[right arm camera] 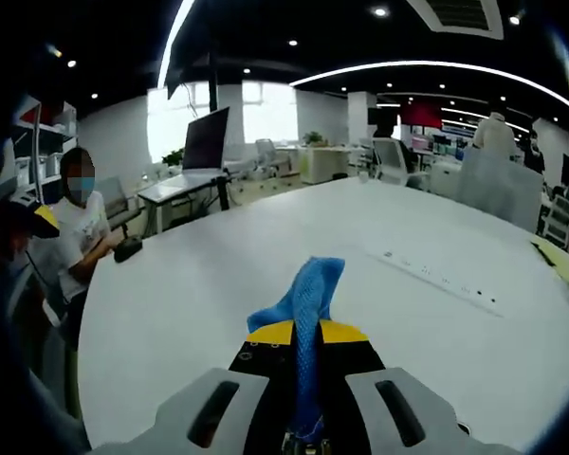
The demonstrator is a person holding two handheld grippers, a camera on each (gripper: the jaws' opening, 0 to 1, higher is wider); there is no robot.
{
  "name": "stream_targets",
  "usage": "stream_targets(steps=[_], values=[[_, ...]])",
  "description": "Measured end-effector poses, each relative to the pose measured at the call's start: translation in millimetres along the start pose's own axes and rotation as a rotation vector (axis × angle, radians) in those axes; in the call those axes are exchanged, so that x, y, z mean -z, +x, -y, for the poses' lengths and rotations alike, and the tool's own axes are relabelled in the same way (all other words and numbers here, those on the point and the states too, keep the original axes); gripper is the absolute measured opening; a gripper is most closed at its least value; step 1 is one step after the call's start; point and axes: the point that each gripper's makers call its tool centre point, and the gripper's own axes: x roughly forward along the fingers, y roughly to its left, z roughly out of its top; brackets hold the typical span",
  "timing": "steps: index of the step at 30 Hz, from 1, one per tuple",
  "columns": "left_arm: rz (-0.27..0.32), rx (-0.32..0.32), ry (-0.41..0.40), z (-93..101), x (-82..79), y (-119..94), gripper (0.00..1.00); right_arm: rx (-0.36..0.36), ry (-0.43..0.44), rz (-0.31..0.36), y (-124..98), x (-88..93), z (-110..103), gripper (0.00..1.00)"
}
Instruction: Wipe the mirror surface with the cleaning cloth until all visible marks leave the cleaned area.
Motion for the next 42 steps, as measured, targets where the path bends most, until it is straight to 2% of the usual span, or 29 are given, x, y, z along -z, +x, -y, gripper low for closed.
stream_targets(steps=[6,8,16,27,34,37,42], values=[[0.006,0.011,-0.005,-0.7,-4.4,4,0.94,-0.002,-0.002,-0.001,4,-1.7,1,0.03],[0.0,0.009,-0.002,-2.6,-4.0,6,0.94,-0.001,0.026,-0.001,5,-1.9,4,0.03],[-0.004,-0.007,0.001,-8.7,-3.6,7,0.96,-0.005,0.007,0.003,13,-7.6,6,0.03],[-0.049,0.003,-0.024,-9.9,11.9,10,0.96,-0.029,0.018,-0.034,34,10.9,4,0.03],[-0.059,0.003,-0.042,-11.7,15.5,15,0.95,-0.038,0.03,-0.04,42,19.4,9,0.03],[-0.044,0.005,-0.087,-13.3,13.9,18,0.95,-0.04,0.035,-0.045,47,23.8,13,0.03],[-0.063,0.018,-0.079,-8.9,19.2,24,0.95,-0.036,0.043,-0.067,55,35.4,18,0.03]])
